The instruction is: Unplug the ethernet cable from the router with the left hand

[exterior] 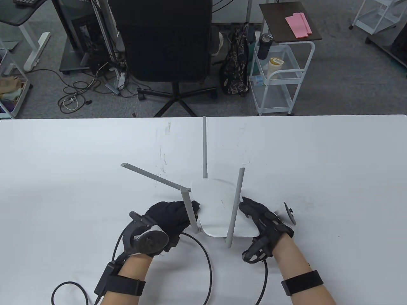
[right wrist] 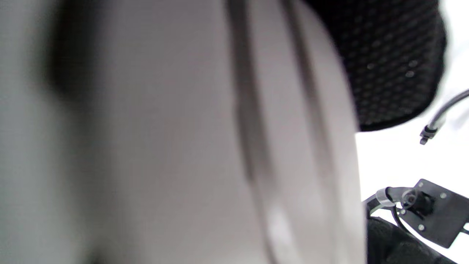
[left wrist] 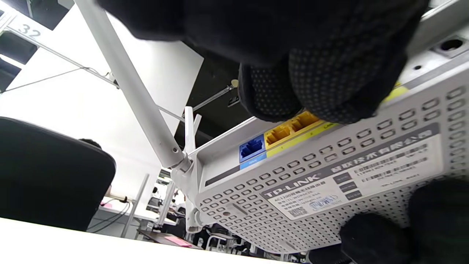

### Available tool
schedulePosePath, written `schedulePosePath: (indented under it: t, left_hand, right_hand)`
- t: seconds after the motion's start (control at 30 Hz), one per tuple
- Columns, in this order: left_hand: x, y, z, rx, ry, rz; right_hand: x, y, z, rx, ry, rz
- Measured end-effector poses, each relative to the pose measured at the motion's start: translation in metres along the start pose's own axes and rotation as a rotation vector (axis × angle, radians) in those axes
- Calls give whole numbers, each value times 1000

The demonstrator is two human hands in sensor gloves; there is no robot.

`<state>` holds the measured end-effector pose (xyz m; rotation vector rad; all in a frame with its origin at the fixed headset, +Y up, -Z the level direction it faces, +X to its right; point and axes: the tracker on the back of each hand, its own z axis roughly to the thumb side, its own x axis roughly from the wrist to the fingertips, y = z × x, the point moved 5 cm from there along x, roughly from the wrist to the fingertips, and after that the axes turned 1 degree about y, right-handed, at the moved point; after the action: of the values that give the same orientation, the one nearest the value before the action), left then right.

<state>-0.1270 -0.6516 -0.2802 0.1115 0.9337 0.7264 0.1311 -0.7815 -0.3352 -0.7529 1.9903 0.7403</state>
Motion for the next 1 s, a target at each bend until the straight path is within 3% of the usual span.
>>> schedulePosePath:
  t: [0.07,0.2,0.3,0.43,0.47,0.57,0.63,0.67,0.7,0.8,0.9,1.0]
  left_hand:
    - [0,-1,9,183,-13,28]
    - [-1,2,1,140,36,53]
    - [0,3,-7,-25,16,-13]
    - [2,7,-2,29,-14,-36]
    - [0,8,2,89,-11,8]
    - [-2,8,5,158,4,50]
    - [0,10,4,117,30,59]
    - [2,13,5,141,20,67]
    - [3,12,4,112,14,35]
    - [2,9,7,44,-31,-26]
    - [4,12,7,40,-26,-24]
    - [1,8,8,179,3,21]
  right_hand:
    - [0,-2,-1,-1,-15,-51]
    - [-11,5,4,-55,-66,-140]
    - [-4,5,-1,2,-16,-17]
    - [2,5,-2,-15,-28,26]
    - [1,5,-2,-3,-25,16]
    - [-6,0,-3,-59,-67,-148]
    - [-3,9,-5,-33,-28,-65]
    - [-2,17,-8,-49,35,71]
    - [-2,18,-8,-22,58,103]
    - [0,9,-4,-61,47,71]
    - [2,11,-4,-3,58,127]
    - [-4,10,3,-98,3,-7]
